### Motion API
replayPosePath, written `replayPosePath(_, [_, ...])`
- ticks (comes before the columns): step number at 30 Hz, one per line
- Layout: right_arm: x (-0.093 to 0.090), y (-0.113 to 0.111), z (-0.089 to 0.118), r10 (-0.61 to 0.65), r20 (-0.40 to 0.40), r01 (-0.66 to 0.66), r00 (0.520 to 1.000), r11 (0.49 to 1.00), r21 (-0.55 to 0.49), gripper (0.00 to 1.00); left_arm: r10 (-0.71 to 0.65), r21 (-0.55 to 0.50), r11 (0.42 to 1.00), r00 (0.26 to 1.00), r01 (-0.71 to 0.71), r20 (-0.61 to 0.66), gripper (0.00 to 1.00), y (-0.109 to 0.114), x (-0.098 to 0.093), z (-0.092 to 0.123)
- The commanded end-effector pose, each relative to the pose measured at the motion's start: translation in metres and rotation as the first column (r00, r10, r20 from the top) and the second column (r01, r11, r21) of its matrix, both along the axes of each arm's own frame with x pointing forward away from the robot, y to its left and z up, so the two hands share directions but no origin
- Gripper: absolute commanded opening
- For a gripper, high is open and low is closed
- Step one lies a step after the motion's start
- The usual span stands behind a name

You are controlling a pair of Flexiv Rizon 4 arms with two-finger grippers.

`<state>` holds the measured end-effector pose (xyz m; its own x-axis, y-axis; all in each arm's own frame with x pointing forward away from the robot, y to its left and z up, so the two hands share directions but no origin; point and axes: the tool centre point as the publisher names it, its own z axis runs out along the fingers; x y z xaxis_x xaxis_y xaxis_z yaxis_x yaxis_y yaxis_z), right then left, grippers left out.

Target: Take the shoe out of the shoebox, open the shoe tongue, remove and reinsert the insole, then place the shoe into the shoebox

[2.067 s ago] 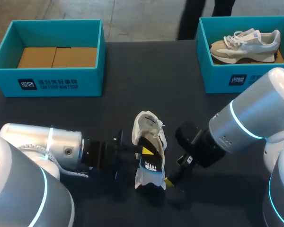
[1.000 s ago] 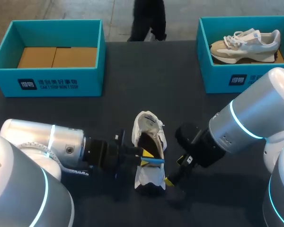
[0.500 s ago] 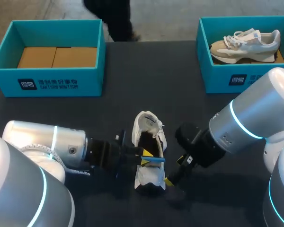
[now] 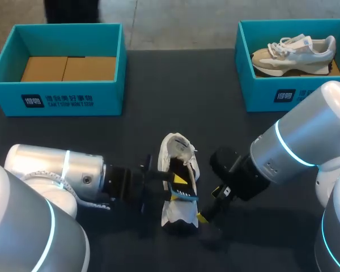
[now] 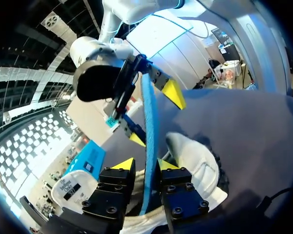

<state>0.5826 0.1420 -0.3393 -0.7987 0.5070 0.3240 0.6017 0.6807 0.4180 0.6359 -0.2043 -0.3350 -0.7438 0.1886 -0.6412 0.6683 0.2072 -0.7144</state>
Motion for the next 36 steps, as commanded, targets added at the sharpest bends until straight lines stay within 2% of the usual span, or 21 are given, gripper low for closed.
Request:
replayPosePath(1, [-0.002, 0.000, 0.000, -0.003, 0.002, 0.003, 1.000, 1.000, 0.001, 1.00, -0.006, -0.020, 1.000, 1.000, 0.007, 0.010, 0.26, 0.000, -0.005, 0.005])
replayPosePath(8, [-0.002, 0.000, 0.000, -0.003, 0.002, 0.003, 1.000, 1.000, 0.001, 1.00, -0.040, -0.028, 0.999, 0.998, 0.041, 0.040, 0.25, -0.005, -0.008, 0.008])
replayPosePath(9, [-0.002, 0.000, 0.000, -0.003, 0.002, 0.003, 1.000, 1.000, 0.001, 1.00, -0.042, -0.029, 0.999, 0.998, 0.043, 0.046, 0.22, -0.005, -0.007, 0.006])
replayPosePath(10, [-0.002, 0.000, 0.000, -0.003, 0.002, 0.003, 1.000, 1.000, 0.001, 1.00, -0.050, -0.033, 0.998, 0.997, 0.052, 0.060, 0.00, -0.006, -0.007, 0.006])
replayPosePath(18, [-0.002, 0.000, 0.000, -0.003, 0.002, 0.003, 1.000, 1.000, 0.001, 1.00, -0.082, -0.048, 0.995, 0.991, 0.087, 0.103, 0.00, -0.004, -0.006, -0.003])
replayPosePath(25, [-0.002, 0.000, 0.000, -0.003, 0.002, 0.003, 1.000, 1.000, 0.001, 1.00, -0.071, -0.033, 0.997, 0.990, 0.075, 0.119, 0.00, -0.002, 0.004, -0.013])
replayPosePath(36, [-0.002, 0.000, 0.000, -0.003, 0.002, 0.003, 1.000, 1.000, 0.001, 1.00, -0.054, -0.021, 0.998, 0.992, 0.057, 0.118, 0.00, -0.003, 0.011, -0.018])
